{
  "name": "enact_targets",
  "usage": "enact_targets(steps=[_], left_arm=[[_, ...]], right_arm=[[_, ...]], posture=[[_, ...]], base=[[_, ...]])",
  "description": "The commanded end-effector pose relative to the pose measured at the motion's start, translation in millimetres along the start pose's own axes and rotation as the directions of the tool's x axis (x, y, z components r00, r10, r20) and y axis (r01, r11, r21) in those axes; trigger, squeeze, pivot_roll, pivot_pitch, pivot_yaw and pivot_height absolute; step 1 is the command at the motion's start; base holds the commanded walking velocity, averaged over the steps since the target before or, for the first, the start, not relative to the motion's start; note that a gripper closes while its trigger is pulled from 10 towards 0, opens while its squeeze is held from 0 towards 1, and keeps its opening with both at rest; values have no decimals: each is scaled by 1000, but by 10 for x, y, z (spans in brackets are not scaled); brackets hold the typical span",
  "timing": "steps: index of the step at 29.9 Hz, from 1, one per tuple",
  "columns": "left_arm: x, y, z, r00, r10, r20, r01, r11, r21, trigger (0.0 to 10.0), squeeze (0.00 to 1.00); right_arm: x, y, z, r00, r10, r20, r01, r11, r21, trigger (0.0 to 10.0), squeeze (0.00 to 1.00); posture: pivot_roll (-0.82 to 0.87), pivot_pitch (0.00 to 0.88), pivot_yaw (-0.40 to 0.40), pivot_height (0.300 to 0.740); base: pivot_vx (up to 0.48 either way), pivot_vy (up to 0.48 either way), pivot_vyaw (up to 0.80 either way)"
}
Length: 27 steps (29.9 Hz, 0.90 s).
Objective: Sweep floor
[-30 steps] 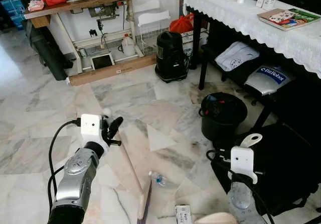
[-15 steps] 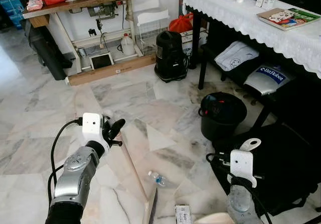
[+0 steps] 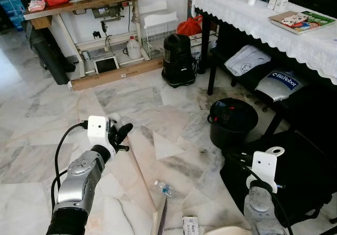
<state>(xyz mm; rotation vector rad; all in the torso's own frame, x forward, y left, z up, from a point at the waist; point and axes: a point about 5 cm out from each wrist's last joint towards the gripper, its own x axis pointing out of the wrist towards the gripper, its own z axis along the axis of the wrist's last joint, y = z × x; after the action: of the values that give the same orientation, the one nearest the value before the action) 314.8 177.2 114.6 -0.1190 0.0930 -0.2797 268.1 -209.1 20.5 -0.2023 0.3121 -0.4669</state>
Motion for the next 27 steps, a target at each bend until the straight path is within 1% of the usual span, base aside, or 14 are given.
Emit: enact_targets(steps=[1,5,9,12,13,14,16,17,19,20,21,26,27], left_arm=[[20,21,72,1000,2,29,-1,1000,-20,10000,0],[21,16,68,1000,2,30,-1,1000,-25,10000,0],[26,20,71,1000,2,31,-1,1000,-25,10000,0],[33,19,78,999,4,35,-3,1000,-26,10000,0],[34,21,82,999,6,40,-6,1000,-24,10000,0],[34,21,83,999,7,41,-6,1000,-23,10000,0],[33,21,89,999,10,47,-9,1000,-22,10000,0],[33,21,90,999,10,48,-9,1000,-22,10000,0],[32,22,93,999,12,51,-11,1000,-22,10000,0],[32,22,93,999,12,51,-11,1000,-22,10000,0],[32,24,97,998,14,54,-13,1000,-22,10000,0],[29,28,101,998,17,59,-15,1000,-22,10000,0],[29,29,104,998,17,61,-16,1000,-21,10000,0]], right_arm=[[-150,103,-341,975,44,-219,-29,997,75,10000,0],[-156,114,-323,957,70,-282,-42,994,101,10000,0],[-156,119,-249,956,86,-282,-57,992,112,10000,0],[-135,109,-154,968,81,-239,-56,992,112,10000,0],[-124,102,-94,978,76,-195,-57,993,99,10000,0],[-122,97,-78,981,72,-183,-56,995,88,10000,0],[-113,66,3,992,47,-118,-41,998,52,10000,0],[-113,59,17,993,41,-108,-37,998,44,10000,0],[-115,29,80,997,20,-73,-15,998,61,10000,0],[-115,29,80,997,20,-73,-15,998,61,10000,0],[-111,3,131,999,4,-39,-1,997,71,10000,0],[-107,-26,191,1000,-13,7,12,996,89,10000,0],[-108,-32,224,999,-18,34,14,995,97,10000,0]], posture=[[-57,22,82,740],[-57,22,79,740],[-57,20,76,740],[-56,21,76,740],[-57,22,76,740],[-58,23,76,740],[-57,25,76,740],[-57,25,76,740],[-57,25,75,740],[-57,25,75,740],[-57,25,75,740],[-55,28,74,740],[-55,28,74,740]], base=[[0,0,0],[0,0,0],[0,0,0],[0,0,0],[0,0,0],[0,0,0],[0,0,0],[0,0,0],[0,0,0],[0,0,0],[0,0,0],[0,0,0],[0,0,0]])
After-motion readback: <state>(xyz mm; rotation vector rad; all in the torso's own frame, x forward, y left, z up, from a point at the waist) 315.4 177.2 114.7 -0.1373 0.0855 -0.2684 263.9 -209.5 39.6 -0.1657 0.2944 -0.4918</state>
